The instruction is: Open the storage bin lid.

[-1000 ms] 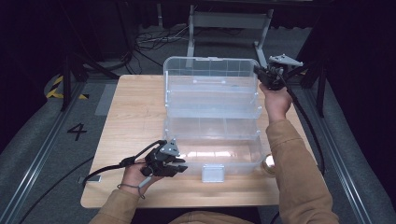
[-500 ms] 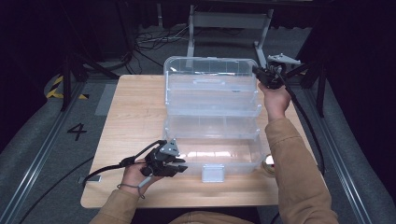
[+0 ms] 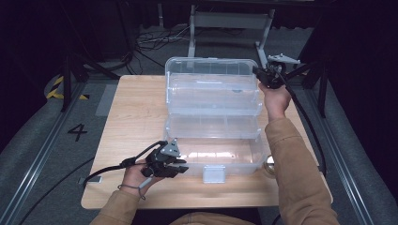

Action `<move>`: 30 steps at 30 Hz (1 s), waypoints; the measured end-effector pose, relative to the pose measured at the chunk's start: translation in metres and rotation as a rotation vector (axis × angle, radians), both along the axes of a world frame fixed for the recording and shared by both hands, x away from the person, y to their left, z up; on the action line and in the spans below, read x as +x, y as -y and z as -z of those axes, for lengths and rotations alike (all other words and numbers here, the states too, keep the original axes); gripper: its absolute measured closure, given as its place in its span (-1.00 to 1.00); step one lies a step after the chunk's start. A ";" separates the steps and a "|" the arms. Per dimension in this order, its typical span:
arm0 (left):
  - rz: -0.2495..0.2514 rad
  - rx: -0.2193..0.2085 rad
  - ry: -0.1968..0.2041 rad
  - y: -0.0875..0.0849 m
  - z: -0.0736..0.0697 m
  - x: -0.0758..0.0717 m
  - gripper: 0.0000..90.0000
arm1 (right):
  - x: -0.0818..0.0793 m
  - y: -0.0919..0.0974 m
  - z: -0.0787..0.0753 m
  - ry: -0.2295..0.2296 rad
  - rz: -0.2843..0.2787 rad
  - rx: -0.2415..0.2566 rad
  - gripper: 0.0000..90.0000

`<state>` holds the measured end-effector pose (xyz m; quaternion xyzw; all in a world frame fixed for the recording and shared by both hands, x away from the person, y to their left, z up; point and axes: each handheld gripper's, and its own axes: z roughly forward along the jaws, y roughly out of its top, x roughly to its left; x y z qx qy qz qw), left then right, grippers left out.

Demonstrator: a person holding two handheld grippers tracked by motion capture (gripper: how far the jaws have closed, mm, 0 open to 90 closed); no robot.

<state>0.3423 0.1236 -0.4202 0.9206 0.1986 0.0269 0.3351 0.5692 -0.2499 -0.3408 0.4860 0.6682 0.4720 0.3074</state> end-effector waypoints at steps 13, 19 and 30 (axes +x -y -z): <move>0.002 -0.003 0.003 0.000 0.000 0.000 0.62 | 0.008 0.000 0.006 -0.026 0.006 0.015 0.89; 0.002 -0.009 0.008 0.000 0.001 -0.001 0.61 | 0.012 0.002 0.008 -0.045 0.001 0.023 0.89; 0.001 -0.008 0.007 0.000 0.001 -0.001 0.61 | 0.018 0.002 0.014 -0.062 0.000 0.032 0.89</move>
